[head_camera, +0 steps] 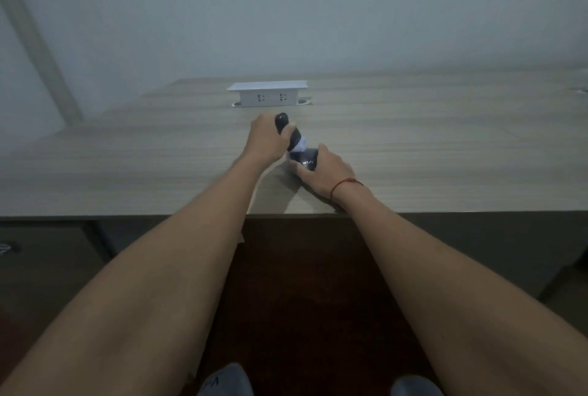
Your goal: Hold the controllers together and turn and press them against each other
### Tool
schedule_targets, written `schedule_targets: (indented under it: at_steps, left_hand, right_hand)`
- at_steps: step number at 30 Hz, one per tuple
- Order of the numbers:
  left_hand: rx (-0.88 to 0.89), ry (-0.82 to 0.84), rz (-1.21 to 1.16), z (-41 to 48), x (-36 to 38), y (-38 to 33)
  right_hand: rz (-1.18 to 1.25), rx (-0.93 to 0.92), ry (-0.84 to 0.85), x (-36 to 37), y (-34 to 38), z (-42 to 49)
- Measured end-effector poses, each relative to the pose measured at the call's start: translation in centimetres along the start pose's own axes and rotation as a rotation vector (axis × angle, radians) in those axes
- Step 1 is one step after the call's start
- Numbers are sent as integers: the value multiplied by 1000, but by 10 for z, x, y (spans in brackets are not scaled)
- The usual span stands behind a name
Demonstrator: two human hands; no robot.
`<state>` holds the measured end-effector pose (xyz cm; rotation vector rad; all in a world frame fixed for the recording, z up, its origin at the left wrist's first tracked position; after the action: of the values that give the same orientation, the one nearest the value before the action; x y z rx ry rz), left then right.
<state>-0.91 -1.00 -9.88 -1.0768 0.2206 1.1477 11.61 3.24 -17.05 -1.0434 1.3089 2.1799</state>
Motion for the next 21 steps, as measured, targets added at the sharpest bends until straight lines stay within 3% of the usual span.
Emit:
schedule_targets:
  at_steps: [3, 7, 11, 18, 21]
  left_hand:
    - [37, 35, 94, 9, -9, -3]
    - [86, 61, 20, 5, -9, -9]
    - [-30, 171, 163, 2, -3, 9]
    - [-27, -66, -86, -7, -11, 9]
    - [-85, -71, -4, -15, -1, 23]
  right_hand:
    - [40, 14, -22, -3, 0, 1]
    - [114, 6, -35, -5, -1, -1]
    - [157, 16, -28, -6, -1, -3]
    - [104, -13, -37, -7, -1, 1]
    - [162, -41, -32, -8, -2, 4]
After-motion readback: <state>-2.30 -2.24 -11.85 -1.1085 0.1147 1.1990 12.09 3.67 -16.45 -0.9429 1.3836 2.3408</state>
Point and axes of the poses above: each hand's wrist, its own z-axis towards the middle knuckle, its own x-axis out of the palm, y = z × x, the point moved 6 cm from there along z, towards the middle knuckle, and after that the axes turned 2 degrees about z, right-handed, at the moved point
